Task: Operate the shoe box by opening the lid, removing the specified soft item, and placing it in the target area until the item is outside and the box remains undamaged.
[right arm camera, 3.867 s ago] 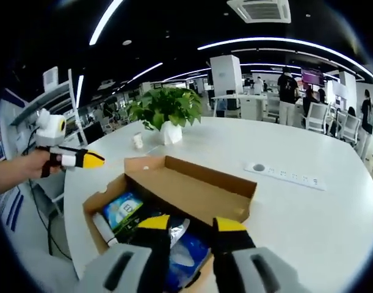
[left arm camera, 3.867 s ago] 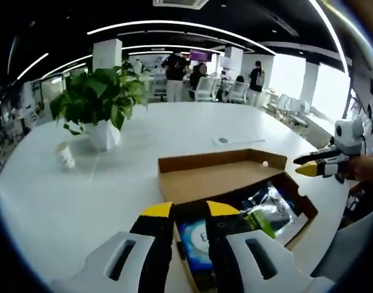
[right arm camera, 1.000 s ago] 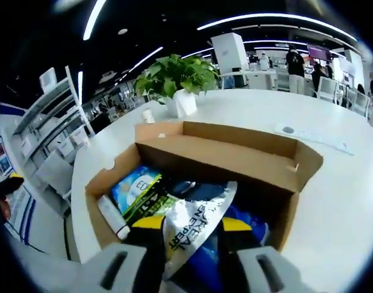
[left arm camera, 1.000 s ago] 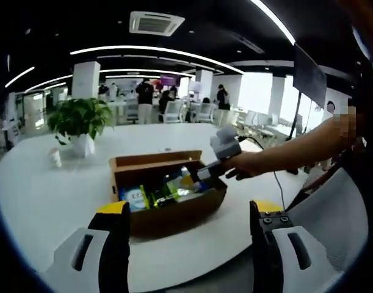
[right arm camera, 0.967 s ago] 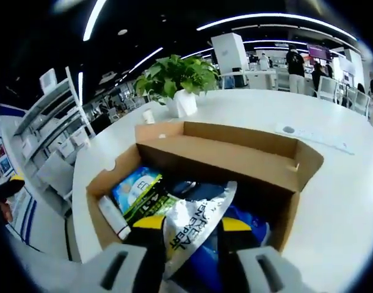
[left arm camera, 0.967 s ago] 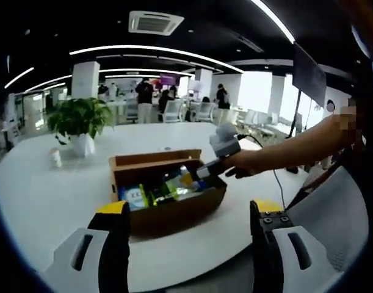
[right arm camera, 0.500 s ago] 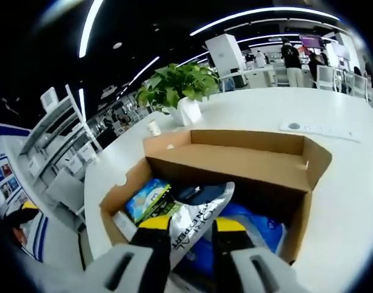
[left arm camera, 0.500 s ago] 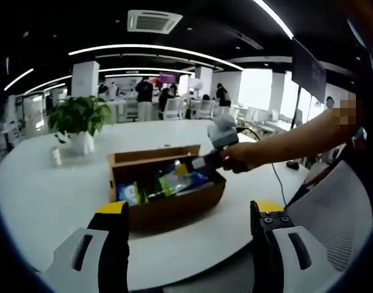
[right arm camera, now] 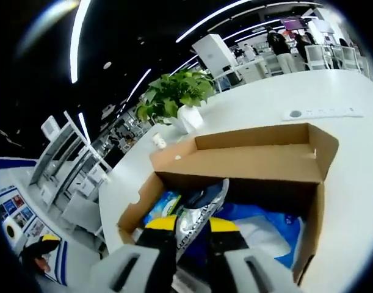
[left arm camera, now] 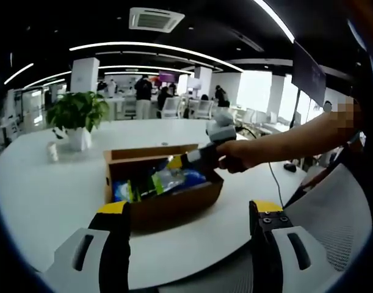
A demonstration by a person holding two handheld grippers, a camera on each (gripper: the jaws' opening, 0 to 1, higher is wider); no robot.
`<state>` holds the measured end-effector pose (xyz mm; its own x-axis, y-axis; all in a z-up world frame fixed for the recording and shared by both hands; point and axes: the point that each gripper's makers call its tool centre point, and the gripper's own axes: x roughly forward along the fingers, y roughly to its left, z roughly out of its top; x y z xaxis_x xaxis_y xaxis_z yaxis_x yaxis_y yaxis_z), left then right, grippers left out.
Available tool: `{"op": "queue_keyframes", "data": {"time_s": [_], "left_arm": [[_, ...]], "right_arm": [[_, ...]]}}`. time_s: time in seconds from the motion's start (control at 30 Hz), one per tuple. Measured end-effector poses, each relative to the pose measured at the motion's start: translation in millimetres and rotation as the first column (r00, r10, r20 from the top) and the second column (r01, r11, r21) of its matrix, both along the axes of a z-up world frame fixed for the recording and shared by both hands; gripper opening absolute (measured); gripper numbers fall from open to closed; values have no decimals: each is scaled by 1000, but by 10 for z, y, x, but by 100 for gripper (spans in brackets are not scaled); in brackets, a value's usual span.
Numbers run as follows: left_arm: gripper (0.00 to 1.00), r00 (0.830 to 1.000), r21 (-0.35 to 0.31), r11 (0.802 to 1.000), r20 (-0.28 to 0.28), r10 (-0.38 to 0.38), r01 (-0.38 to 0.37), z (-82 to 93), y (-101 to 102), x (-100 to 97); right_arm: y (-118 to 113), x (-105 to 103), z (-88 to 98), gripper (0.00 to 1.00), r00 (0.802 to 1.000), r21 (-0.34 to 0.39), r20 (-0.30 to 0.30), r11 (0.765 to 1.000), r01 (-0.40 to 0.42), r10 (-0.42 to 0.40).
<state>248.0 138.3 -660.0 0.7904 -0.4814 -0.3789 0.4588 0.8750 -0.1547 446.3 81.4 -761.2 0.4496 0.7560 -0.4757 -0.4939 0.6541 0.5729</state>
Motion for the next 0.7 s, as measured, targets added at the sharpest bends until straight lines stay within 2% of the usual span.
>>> {"op": "queue_keyframes", "data": {"time_s": [0.13, 0.33, 0.6, 0.7], "left_arm": [[81, 1000, 0, 1000, 1, -3, 3, -4, -1, -7], [80, 1000, -24, 1000, 7, 4, -4, 16, -2, -5], [81, 1000, -7, 1000, 12, 1, -1, 11, 1, -11], [80, 1000, -8, 1000, 7, 3, -3, 2, 5, -13]], "right_arm": [[50, -48, -29, 6, 1000, -6, 1, 1000, -13, 13], [159, -49, 57, 6, 1000, 65, -24, 998, -7, 8], [269, -96, 2, 5, 999, 51, -28, 998, -34, 35], [258, -113, 2, 0, 999, 37, -26, 998, -42, 43]]}}
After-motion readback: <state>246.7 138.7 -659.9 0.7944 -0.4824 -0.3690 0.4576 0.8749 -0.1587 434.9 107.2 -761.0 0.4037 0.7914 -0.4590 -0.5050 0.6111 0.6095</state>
